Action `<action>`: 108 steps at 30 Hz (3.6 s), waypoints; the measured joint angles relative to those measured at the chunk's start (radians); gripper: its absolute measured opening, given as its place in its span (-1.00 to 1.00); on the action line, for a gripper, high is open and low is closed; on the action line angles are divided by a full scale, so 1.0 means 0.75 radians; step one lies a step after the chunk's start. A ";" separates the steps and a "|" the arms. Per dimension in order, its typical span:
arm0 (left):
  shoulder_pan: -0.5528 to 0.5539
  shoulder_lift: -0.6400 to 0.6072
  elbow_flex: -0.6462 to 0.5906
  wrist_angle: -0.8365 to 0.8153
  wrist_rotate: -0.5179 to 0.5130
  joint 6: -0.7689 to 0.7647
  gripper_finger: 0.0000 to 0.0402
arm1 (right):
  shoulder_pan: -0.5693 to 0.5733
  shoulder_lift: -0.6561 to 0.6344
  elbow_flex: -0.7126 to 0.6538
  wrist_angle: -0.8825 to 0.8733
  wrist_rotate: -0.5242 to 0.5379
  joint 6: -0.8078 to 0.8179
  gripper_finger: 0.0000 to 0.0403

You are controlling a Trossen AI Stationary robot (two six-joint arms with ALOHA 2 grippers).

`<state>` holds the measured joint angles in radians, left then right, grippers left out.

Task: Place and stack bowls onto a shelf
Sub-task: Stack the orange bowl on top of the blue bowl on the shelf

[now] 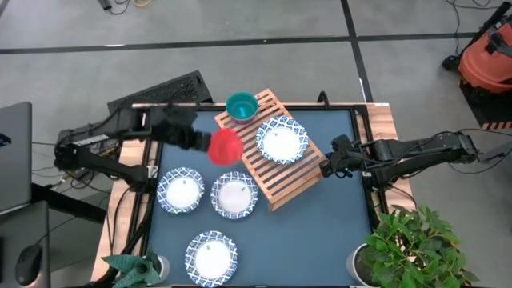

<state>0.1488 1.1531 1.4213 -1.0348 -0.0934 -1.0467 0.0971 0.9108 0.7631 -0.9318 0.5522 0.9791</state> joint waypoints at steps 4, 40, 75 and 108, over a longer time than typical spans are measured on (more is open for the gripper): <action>0.190 0.067 0.097 0.006 0.001 0.128 -1.00 | 0.000 0.000 0.000 -0.001 0.008 0.019 -0.82; 0.742 0.759 0.739 -0.209 0.222 0.703 -1.00 | -0.002 0.079 0.000 -0.010 0.035 0.019 -0.82; 0.778 0.709 0.739 0.032 0.422 0.801 -0.74 | 0.000 0.163 0.001 -0.012 -0.058 0.023 -0.82; 0.798 0.866 0.623 0.010 0.505 0.885 -1.00 | 0.000 0.162 0.001 -0.008 -0.099 0.019 -0.82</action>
<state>0.7471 1.8027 1.8883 -1.0276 0.2851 -0.3828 0.0975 1.0325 0.7635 -0.9379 0.4778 0.9936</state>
